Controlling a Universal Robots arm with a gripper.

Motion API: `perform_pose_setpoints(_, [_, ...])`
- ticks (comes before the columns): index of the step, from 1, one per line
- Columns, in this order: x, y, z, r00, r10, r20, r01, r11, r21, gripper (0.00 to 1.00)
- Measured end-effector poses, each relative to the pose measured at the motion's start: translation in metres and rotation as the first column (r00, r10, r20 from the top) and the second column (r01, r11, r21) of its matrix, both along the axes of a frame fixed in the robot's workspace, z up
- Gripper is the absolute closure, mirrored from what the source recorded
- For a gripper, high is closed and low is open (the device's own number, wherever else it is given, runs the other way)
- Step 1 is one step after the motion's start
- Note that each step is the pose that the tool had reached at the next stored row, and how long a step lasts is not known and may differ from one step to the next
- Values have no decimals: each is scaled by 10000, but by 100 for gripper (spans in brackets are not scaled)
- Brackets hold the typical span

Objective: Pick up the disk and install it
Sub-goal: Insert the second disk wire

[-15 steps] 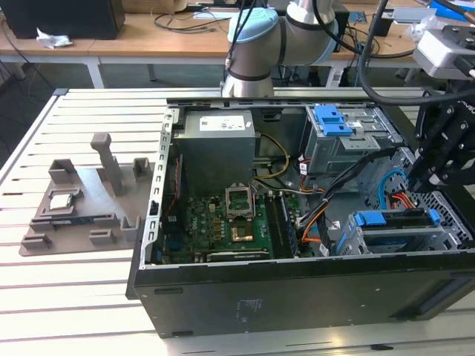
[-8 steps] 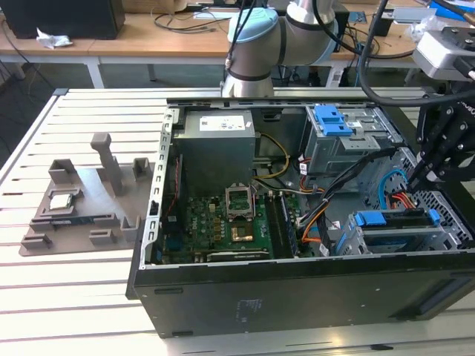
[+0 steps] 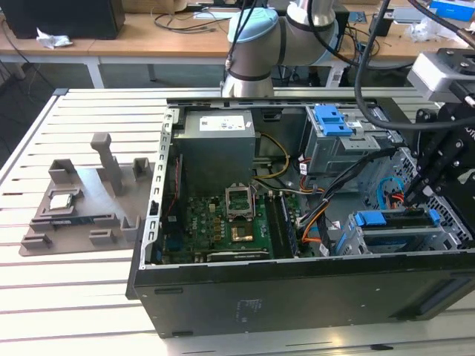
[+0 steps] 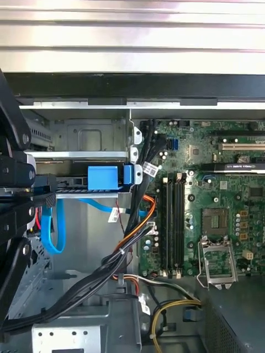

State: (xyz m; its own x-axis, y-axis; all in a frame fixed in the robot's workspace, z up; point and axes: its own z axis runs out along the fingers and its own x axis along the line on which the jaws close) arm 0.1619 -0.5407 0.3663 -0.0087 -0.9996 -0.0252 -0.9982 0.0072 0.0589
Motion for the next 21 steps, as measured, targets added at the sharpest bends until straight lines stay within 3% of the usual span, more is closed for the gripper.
perform_pose_setpoints(6, [-1, 0, -125, 10000, 5, 0, -5, 10000, -2, 84])
perform_pose_setpoints(13, [-1, 0, -213, 10000, 5, -1, -5, 10000, -6, 84])
perform_pose_setpoints(21, [-28, -16, -211, 10000, 68, 0, -68, 10000, 7, 84])
